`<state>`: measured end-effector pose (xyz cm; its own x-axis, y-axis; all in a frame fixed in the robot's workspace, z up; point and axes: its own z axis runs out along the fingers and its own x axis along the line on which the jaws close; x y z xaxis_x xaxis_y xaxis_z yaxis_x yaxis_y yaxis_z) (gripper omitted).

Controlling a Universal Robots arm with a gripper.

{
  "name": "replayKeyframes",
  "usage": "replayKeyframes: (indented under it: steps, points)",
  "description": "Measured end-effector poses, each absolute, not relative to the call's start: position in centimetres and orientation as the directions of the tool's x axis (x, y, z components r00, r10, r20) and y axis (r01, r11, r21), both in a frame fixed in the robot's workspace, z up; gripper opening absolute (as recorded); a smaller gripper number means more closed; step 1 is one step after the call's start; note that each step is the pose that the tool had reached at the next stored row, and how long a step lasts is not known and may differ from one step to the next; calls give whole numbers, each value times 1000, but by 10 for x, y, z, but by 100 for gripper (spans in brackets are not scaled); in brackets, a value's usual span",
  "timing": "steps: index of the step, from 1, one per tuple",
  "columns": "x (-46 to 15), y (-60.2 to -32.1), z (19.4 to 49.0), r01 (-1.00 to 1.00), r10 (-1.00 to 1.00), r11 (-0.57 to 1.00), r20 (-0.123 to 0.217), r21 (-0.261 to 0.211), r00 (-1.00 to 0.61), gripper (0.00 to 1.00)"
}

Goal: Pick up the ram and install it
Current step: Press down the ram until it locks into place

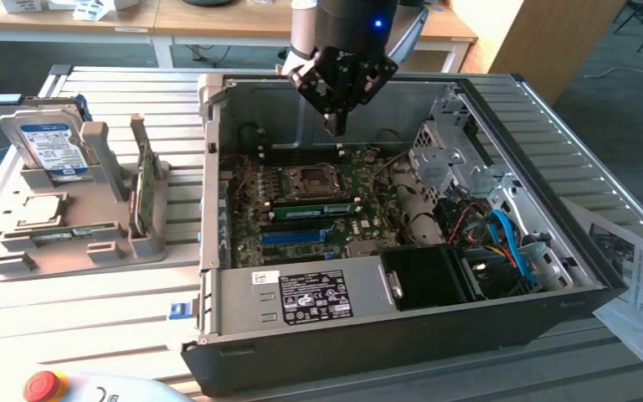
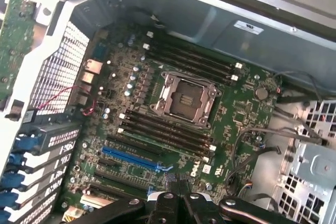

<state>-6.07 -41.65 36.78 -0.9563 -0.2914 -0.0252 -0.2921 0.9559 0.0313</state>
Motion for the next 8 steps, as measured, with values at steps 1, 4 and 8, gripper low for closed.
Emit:
replayKeyframes:
  steps: [1, 4, 8]
  points:
    - [-61, -416, 368, -279, -278, 960, -25, 31, -960, 10]
    - [-61, -416, 368, -239, -238, 971, -25, 30, -971, 10]
    - [-61, -416, 368, -183, -182, 983, -25, 30, -983, 10]
